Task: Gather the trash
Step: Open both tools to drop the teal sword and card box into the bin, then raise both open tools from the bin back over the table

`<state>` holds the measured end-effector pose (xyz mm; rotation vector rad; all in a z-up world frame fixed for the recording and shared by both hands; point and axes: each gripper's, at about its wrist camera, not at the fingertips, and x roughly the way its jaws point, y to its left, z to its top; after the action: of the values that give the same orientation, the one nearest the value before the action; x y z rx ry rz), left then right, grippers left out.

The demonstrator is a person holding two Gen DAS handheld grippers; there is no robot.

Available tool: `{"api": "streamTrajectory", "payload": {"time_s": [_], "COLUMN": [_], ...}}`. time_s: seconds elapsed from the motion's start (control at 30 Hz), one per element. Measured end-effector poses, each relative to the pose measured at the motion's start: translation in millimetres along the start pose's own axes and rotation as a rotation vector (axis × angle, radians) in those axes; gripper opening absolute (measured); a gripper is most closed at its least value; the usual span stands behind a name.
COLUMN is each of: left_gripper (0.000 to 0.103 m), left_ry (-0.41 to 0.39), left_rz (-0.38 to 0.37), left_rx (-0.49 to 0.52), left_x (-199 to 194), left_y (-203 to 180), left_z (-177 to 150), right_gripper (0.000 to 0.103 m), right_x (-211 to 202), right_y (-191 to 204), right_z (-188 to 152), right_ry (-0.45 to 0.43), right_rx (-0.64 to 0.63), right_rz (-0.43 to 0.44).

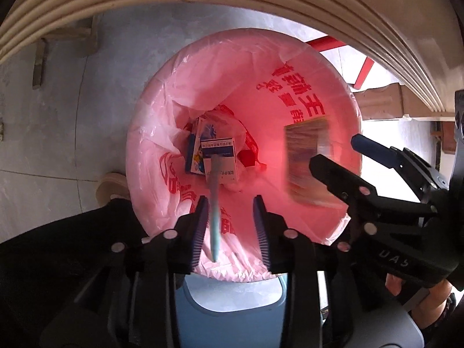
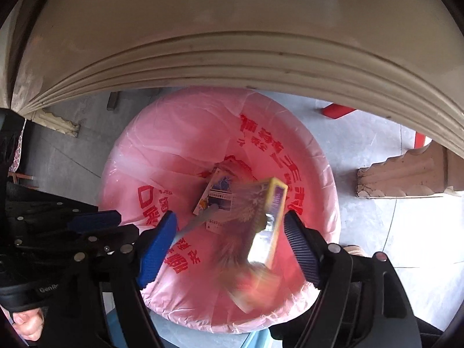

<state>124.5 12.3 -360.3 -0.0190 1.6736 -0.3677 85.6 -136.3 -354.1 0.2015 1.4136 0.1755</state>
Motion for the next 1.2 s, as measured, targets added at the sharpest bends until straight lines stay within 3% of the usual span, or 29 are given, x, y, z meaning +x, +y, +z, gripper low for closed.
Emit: {"api": "streamTrajectory", "payload": {"time_s": [0.5, 0.73, 0.97, 1.2], "left_gripper": [0.035, 0.037, 0.041, 0.044], "left_ry": [-0.016, -0.079, -0.172, -0.349], "left_rz": [0.018, 0.076, 0.128, 0.151], "left_rx": [0.024, 0.088, 0.246, 0.378], "left_x": [-4, -31, -97, -216], "left_y": [-1, -11, -30, -43], "left_z": [-6, -25, -68, -78], "right_gripper": [0.075, 0.075, 0.075, 0.075], "right_x": [-10, -43, -122, -226], "right_y": [0, 5, 21, 42], "right_z": [-3, -19, -35, -28], "right_ry": [-0.026, -0.072, -0.187, -0.309], "right_rx": [0.003, -0.02, -0.027, -0.072], "right_rz": [-0.017, -0.04, 0.021, 0.1]}}
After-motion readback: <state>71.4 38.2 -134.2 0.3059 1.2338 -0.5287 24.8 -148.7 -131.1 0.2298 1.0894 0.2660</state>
